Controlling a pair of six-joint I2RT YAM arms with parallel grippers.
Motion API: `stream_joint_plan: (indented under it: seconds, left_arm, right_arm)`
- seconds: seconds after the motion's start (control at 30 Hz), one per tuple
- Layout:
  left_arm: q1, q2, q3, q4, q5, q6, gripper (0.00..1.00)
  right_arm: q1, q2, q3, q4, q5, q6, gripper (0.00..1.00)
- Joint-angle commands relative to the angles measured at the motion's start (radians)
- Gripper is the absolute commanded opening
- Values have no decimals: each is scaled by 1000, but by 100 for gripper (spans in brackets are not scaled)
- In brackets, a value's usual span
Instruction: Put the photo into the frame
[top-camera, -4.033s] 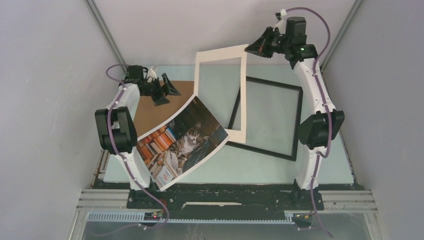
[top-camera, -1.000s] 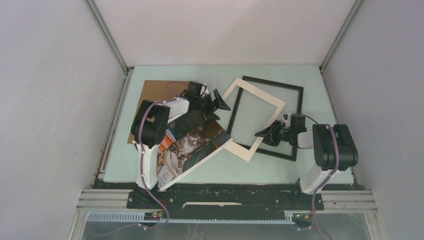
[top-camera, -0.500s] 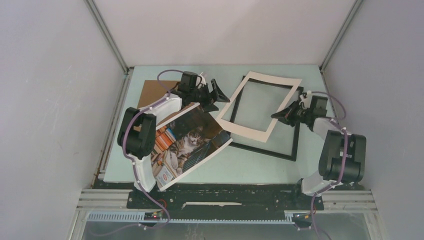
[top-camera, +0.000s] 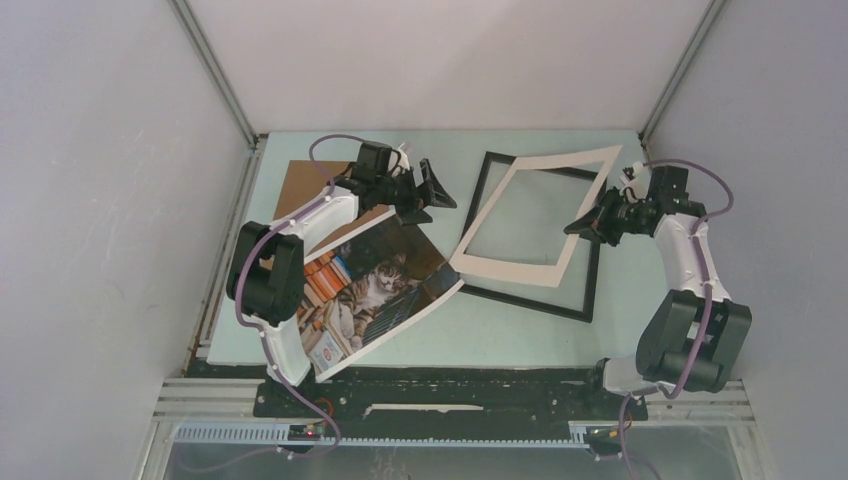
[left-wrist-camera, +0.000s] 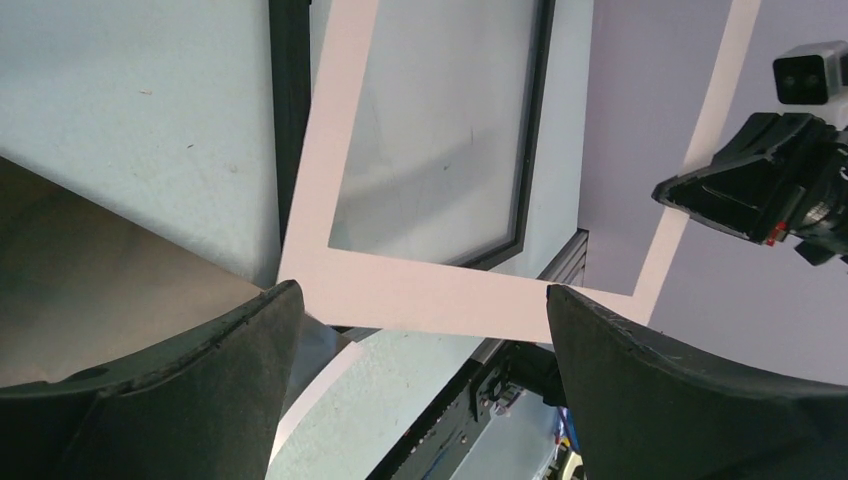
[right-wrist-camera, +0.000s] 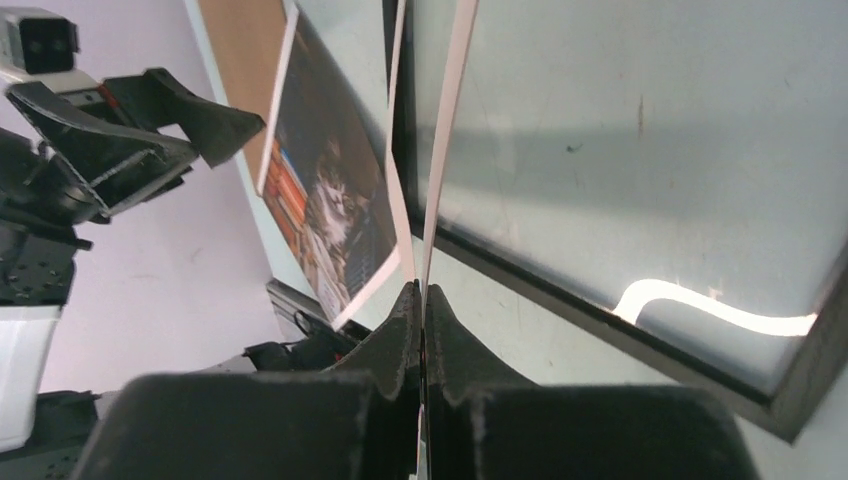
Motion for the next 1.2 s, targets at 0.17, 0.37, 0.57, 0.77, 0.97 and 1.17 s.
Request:
stream_joint_plan:
  seconds: [0.17,0.37,0.57,0.77,0.97,1.17]
  left_arm:
    - [-16,-42,-28,50,75,5,100]
    - [-14,-90,-39,37,77,34,100]
    - [-13,-103,-42,37,91,32,100]
    - [-8,-102,-42,38,100,29,100]
    - [-1,-102,-45,43,103,24,100]
    - [3,-101,-47,49,108,21,100]
  right_arm:
    - [33,16,267,-421,194,-209,0]
    - [11,56,312,-437,149,-348,0]
    - [20,142,340,-446,137,-461,0]
    - [26,236,377,-450,132,-523,0]
    - [32,325,439,-448,160,-541,0]
    - [62,357,454,-381,164,-544,0]
